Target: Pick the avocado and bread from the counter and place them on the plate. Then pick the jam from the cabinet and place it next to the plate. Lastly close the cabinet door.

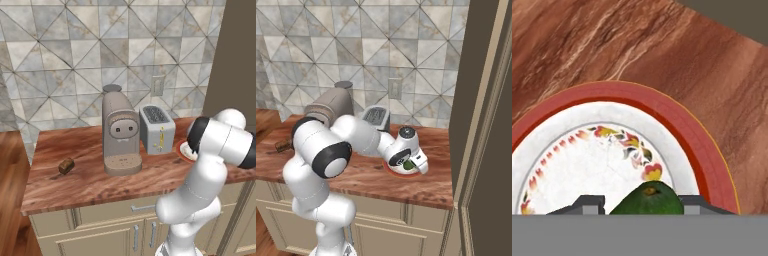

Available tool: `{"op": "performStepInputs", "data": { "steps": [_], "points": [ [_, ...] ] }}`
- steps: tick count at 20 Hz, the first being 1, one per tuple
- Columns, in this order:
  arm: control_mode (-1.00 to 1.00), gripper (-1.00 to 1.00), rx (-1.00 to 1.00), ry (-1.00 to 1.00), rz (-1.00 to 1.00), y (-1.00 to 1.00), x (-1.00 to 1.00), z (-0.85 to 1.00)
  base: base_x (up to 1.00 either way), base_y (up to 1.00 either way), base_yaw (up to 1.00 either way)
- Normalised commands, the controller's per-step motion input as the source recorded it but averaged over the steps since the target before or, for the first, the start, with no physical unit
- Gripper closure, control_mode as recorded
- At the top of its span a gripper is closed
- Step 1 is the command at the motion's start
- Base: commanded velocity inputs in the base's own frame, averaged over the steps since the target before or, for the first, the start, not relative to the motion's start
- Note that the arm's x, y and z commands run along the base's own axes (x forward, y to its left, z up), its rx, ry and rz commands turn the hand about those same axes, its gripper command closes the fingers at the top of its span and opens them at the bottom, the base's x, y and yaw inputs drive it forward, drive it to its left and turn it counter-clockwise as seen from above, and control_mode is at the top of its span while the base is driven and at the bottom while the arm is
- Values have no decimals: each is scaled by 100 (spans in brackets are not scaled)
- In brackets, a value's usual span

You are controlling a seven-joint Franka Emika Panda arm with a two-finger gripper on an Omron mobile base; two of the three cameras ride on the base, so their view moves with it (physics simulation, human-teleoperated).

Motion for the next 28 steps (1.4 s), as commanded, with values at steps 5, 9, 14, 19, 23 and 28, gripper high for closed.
{"op": "performStepInputs", "data": {
  "steps": [5, 9, 14, 19, 23, 28],
  "points": [
    [-100, 100, 0, 1, 0, -3, 9, -20, 0, 0, 0],
    [-100, 100, 0, 0, 1, -10, 6, -16, 0, 0, 0],
    [-100, 100, 0, 0, 0, -6, 10, -14, 0, 0, 0],
    [-100, 100, 0, 0, 0, -4, 11, -13, 0, 0, 0],
    [-100, -100, 0, 0, 0, 0, 5, -6, 0, 0, 0],
    [-100, -100, 0, -3, 0, -3, -10, 0, 0, 0, 0]
  ]
}}
